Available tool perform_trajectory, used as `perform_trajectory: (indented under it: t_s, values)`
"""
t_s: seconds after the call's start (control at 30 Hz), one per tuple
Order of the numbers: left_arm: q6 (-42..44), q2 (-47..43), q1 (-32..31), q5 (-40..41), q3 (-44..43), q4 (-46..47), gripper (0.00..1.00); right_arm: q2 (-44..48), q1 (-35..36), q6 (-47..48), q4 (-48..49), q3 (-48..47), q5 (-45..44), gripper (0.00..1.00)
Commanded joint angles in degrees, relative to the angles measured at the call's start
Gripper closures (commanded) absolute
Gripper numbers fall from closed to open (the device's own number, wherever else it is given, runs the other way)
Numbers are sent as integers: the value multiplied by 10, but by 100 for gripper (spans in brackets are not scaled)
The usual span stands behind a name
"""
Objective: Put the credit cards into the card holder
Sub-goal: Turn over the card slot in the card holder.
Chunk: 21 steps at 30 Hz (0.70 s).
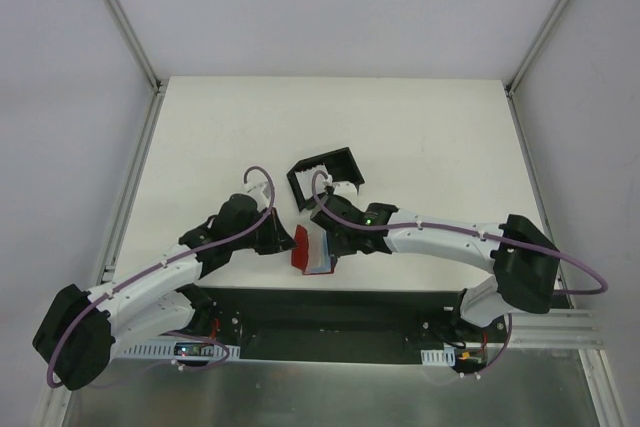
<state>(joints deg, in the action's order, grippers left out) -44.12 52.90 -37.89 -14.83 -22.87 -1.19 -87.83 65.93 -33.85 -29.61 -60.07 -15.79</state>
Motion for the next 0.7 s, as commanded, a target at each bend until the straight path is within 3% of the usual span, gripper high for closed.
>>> perform_trajectory:
  t_s: [0.0,0.27,0.67]
  values:
    - [-3,-3,-3,19,13,-5,100,16,-1,-2,-2,5,-6,100]
    - [-16,-15,-3,45,34,-15,100,28,-5,-1,14,12,4,100]
    - [-11,-39,-3,124,54,-104,100,29,-3,10,61,2,50,100]
